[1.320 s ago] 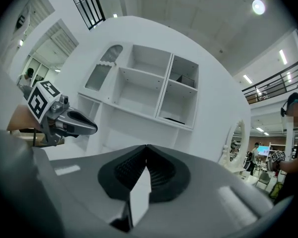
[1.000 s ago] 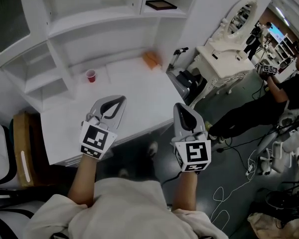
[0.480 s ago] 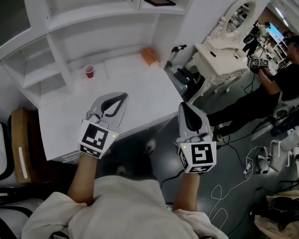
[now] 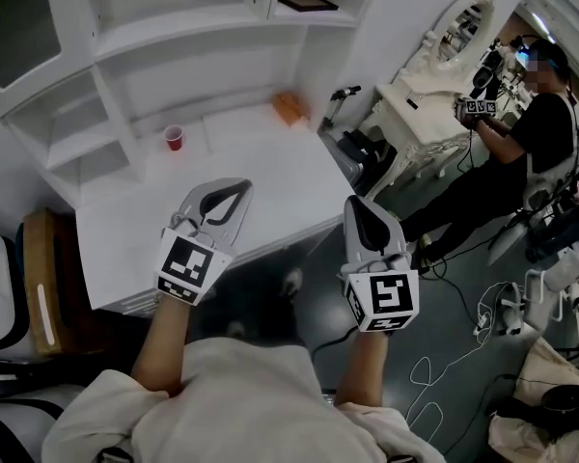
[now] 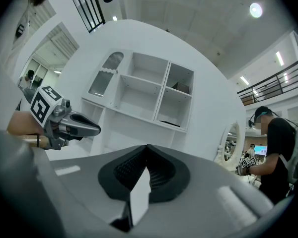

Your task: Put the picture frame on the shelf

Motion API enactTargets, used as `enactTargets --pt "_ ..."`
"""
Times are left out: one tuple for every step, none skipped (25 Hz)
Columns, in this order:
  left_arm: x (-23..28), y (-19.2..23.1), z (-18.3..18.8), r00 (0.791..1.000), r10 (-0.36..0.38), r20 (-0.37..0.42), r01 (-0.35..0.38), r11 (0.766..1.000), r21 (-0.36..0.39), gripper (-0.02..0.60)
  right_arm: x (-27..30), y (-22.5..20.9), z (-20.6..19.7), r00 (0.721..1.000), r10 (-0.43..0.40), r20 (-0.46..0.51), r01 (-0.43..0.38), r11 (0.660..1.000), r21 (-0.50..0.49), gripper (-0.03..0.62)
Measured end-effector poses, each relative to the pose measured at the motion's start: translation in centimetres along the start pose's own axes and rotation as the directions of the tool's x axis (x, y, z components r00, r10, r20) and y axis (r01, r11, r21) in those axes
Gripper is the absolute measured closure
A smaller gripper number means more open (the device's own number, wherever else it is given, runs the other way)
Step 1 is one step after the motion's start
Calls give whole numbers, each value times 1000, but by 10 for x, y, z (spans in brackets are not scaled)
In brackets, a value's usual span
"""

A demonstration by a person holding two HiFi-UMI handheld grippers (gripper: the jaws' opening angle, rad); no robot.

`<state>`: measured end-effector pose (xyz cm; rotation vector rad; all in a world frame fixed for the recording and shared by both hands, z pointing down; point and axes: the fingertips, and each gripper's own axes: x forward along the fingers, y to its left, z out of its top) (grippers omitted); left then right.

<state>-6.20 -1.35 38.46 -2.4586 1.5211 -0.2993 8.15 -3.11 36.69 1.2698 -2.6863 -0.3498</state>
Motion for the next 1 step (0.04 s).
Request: enactTargets --pt "0 1 0 1000 1 -1 -1 1000 1 577 0 1 0 1000 1 2 -1 1000 1 588"
